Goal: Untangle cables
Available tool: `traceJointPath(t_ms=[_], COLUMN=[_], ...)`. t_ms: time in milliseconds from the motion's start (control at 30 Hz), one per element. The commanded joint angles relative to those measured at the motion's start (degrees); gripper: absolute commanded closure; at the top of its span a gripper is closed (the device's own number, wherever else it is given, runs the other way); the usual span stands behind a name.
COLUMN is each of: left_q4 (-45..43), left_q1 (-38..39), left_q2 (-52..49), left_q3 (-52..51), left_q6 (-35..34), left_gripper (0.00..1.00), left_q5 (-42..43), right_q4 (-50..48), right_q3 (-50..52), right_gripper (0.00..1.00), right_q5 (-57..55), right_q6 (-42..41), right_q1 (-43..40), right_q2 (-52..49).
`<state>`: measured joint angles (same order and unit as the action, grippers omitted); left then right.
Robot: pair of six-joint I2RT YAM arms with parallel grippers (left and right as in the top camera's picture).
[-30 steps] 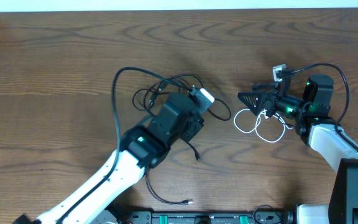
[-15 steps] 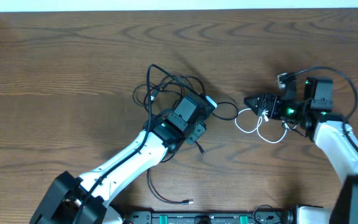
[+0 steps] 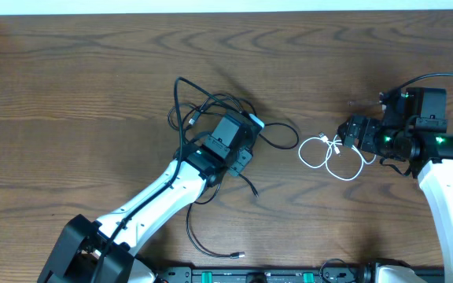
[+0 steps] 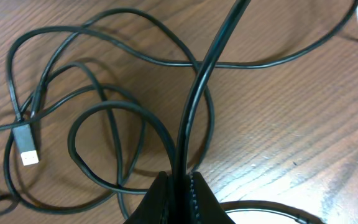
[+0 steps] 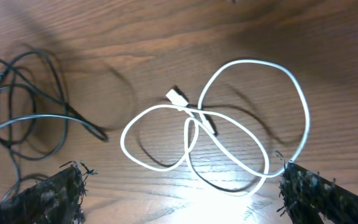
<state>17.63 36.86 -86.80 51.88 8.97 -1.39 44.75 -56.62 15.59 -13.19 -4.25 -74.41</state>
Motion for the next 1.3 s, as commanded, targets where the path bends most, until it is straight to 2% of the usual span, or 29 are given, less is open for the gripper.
traceJointPath(t_ms=[0,200,567,800,933,1267], left_q4=[0.28,0.26,1.66,1.60,1.60,1.62], left_q1=[-0.66,-0.79,-1.07,-1.07,-1.07,-1.07], left_q2=[-0.46,-0.46,-0.46,-0.46,-0.46,-0.46], left_q3=[-1.09,-1.09,-1.09,-1.09,-1.09,-1.09], left_q6=[-1.92,-2.78,-5.03,-5.01,-5.01,-5.01], left_gripper=[0.92,0.92,0.93,0.92,0.93,0.93], left_q5=[0.35,0.33,0.35,0.35,0.35,0.35], right_q4=[0.81,2.78,-3.43,-4.57,-5.88,-7.78], right_q3=[-1.07,-1.03,-1.03,-1.03,-1.03,-1.03], right_gripper=[0.01,0.01,0.02,0.01,0.03,0.04], right_q5=[-2.40,-4.63,-6.12,-9.77,-9.70,-9.99], right_q6=[-0.09,-1.70,-2.69,-2.95,-6.40,-6.69], right_q1=[0.24,0.52,6.75,7.37,7.37,7.65], right_q2=[-1.14,-5.66,-18.34,-21.88,-23.45,-29.59])
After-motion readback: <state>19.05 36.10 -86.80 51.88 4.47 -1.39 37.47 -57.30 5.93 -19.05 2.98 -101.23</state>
